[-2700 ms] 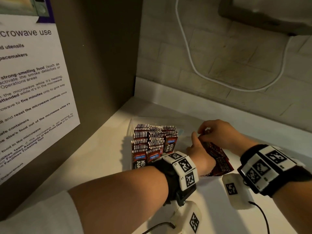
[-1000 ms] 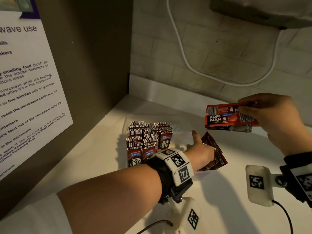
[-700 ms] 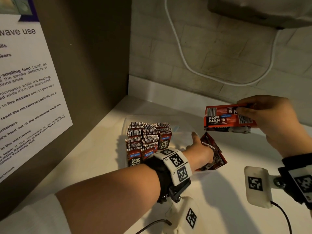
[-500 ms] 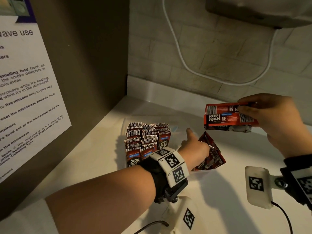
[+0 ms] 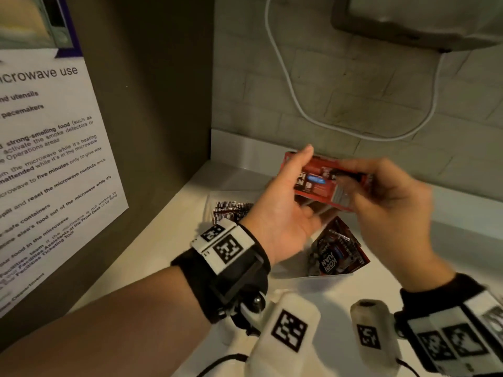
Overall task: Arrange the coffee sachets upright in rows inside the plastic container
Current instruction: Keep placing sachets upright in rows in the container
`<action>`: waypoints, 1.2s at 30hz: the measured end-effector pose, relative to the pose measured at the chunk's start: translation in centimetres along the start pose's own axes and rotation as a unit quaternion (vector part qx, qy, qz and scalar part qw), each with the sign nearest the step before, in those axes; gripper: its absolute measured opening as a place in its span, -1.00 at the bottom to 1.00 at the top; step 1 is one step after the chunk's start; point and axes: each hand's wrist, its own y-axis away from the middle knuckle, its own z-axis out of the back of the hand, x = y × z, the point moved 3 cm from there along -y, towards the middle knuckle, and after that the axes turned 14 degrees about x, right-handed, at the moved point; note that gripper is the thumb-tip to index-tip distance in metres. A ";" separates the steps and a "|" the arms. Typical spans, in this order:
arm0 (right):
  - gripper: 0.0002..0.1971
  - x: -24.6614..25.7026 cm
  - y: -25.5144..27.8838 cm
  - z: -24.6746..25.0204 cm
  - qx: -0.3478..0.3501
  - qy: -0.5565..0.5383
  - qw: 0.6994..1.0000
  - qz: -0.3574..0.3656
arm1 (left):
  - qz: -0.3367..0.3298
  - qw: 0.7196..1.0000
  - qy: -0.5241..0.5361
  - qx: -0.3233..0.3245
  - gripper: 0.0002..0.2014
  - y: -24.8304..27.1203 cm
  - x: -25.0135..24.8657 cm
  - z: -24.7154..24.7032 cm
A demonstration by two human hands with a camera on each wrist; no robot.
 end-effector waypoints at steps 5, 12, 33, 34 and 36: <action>-0.88 1.2 1.2 -2.8 0.062 0.160 0.974 0.145 | -0.056 0.997 0.017 -0.054 -0.40 -0.1 -1.3 1.0; -0.75 1.9 1.1 -4.6 0.141 -0.006 0.990 0.001 | -0.186 0.976 -0.073 -0.083 -0.43 0.4 -2.2 2.2; -0.75 0.8 -0.9 -7.3 0.212 -0.157 0.948 -0.178 | -0.120 0.982 -0.101 -0.107 -0.85 2.9 -3.5 5.1; -0.78 0.7 -1.2 -7.0 0.185 -0.185 0.947 -0.187 | -0.111 0.983 -0.111 -0.096 -0.83 3.2 -3.8 5.3; -0.77 0.7 -1.5 -6.9 0.168 -0.215 0.941 -0.201 | -0.093 0.984 -0.128 -0.076 -0.80 3.6 -4.0 5.5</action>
